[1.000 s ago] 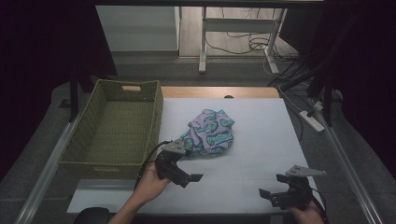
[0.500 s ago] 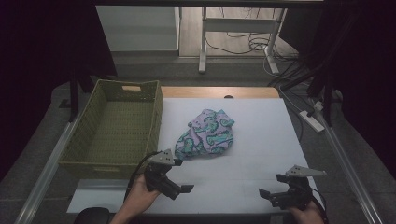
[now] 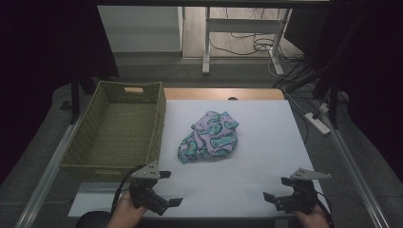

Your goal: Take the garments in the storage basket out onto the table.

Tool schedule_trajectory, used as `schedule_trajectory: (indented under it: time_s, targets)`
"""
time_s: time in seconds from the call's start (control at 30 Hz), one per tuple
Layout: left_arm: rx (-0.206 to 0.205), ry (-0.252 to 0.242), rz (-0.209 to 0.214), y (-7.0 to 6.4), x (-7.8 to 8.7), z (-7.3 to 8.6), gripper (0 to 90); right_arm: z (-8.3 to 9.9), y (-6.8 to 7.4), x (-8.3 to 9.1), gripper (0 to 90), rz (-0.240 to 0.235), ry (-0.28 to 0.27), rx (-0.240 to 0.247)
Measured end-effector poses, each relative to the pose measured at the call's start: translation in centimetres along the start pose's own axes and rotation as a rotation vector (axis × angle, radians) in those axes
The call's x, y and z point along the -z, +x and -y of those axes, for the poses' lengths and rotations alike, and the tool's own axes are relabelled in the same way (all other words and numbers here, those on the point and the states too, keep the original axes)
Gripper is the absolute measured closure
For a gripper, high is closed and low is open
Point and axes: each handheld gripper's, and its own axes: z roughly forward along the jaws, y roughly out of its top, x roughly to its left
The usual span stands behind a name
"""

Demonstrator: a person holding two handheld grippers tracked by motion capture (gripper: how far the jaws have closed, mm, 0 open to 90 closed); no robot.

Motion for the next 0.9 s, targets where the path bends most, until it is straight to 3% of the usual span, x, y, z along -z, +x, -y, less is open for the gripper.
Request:
schedule_trajectory:
  time_s: [0.23,0.43,0.67,0.9]
  targets:
    - [0.03,-0.004,-0.048,0.2,1.8,1.7,0.0,0.0,0.0,0.0,1.7,0.001,0.001,0.001]
    - [0.07,-0.016,-0.062,0.8,2.9,3.1,0.0,0.0,0.0,0.0,1.7,0.002,-0.002,-0.001]
    - [0.127,-0.025,-0.136,1.7,4.7,5.2,0.0,0.0,0.0,0.0,1.7,0.005,-0.003,-0.005]
    - [0.16,-0.04,-0.17,2.4,5.9,6.3,0.0,0.0,0.0,0.0,1.7,0.007,-0.005,-0.007]
